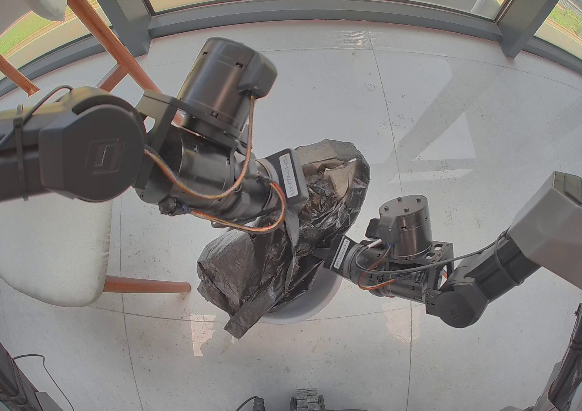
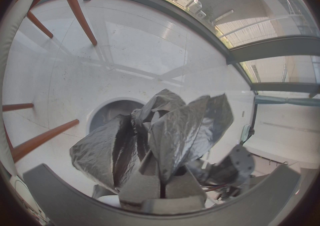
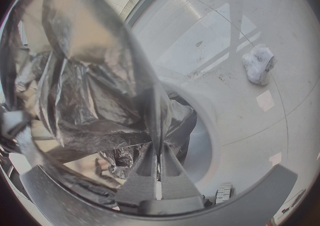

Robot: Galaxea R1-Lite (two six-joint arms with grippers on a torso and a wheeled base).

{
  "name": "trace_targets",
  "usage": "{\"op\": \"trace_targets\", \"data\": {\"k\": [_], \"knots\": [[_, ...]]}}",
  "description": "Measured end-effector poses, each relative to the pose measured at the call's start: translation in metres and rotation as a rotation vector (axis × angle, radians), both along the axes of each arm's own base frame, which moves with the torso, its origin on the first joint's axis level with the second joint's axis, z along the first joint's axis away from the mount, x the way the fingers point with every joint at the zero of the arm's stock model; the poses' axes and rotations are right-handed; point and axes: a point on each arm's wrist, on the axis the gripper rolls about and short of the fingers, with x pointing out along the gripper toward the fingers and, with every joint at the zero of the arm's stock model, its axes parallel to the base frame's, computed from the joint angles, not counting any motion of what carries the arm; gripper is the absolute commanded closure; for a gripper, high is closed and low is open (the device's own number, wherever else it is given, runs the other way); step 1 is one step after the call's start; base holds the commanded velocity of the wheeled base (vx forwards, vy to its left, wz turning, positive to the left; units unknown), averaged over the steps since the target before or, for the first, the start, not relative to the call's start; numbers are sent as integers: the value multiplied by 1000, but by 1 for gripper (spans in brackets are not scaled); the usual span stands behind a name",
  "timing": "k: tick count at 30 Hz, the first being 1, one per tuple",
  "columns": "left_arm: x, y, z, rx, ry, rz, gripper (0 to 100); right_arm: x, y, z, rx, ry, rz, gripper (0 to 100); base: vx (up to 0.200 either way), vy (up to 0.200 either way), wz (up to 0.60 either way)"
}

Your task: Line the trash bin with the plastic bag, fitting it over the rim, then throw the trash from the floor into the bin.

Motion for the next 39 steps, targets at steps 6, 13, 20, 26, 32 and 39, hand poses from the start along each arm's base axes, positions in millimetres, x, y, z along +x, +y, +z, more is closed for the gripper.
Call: {"op": "trace_targets", "data": {"k": [6,13,20,26,32,39], "knots": [[12,17,-16,95,3,-3,100,-7,-17,0,-15,22,-5,100,0,0,0],[34,44,-19,130,-34,53,100,-5,-33,-7,-30,43,-39,100,0,0,0],[41,60,-21,137,-16,87,100,0,-38,-4,-1,5,-56,100,0,0,0],[30,57,-33,168,31,58,100,-2,-41,-3,9,22,-39,100,0,0,0],[19,58,-42,211,124,27,100,-7,-49,-2,18,57,-6,100,0,0,0],[21,57,-54,205,173,0,100,-6,-52,0,24,55,-2,0,0,0,0]]}}
